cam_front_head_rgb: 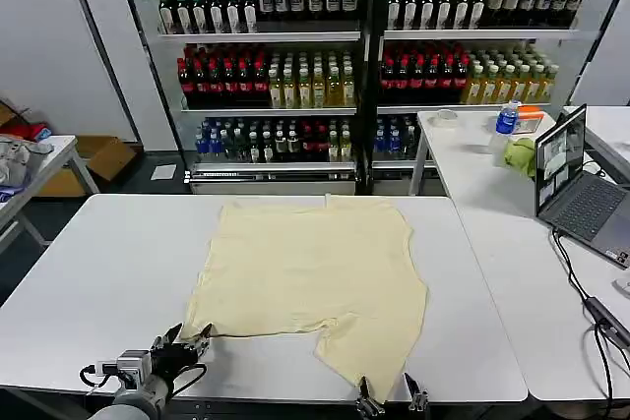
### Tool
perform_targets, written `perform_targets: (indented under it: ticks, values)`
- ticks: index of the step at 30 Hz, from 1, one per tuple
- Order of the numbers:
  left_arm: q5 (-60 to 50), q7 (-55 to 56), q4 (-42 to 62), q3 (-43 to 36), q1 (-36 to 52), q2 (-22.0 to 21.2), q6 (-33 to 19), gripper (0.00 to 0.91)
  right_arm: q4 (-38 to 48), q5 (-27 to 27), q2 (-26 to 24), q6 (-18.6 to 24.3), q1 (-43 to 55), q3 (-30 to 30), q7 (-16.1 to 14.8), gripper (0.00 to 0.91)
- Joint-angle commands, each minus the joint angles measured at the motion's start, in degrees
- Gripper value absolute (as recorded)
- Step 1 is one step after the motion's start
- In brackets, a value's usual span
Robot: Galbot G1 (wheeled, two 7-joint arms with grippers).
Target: Fold and organize the clothes.
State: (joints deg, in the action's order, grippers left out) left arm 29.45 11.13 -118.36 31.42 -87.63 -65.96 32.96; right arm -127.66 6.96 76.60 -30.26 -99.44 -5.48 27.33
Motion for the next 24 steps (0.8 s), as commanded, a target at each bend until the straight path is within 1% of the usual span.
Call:
perform_targets:
  ticks: [1,4,7,11,13,20,24]
  values:
    - [2.95,-0.05,0.23,0.15,0.05,0.1,0.06,0.01,0.31,0.68,0.15,-0.54,-0.16,0.47,0.31,0.0]
    - [3.09,-0.22,0.32,0.13,-0.06,0.02,0.06,0.01,0.31,1.15,0.13,-0.71,-0.19,0.42,-0.02,0.0]
    - [3.29,-0.73,0.54,0.21,-0.16,0.01,0.02,0.01,-0.31,0.03,-0.25,0.0,-0.53,0.31,-2.26,0.0]
    - [4.67,-1.87,0.26,0.37,-0.52,0.51,-0.4,0.01,-1.0,-3.96,-0.65,2.69,-0.81,0.08,-4.48,0.0]
    - [5.16,-2.04,-0.18,0.44,-0.52,0.57,-0.62,0.01,-1.44,-4.01,-0.91,3.24,-0.87,-0.14,-4.83,0.0]
    - [6.33,-2.71,-3.77,1.47,-1.64,0.49,-1.16,0.01,-3.49,-3.86,-2.07,8.07,-1.86,-1.67,-6.99,0.0]
    - [6.9,-2.85,-7.01,2.32,-3.12,0.78,-1.27,0.01,-4.81,-3.87,-2.82,9.74,-2.63,-2.18,-7.62,0.0]
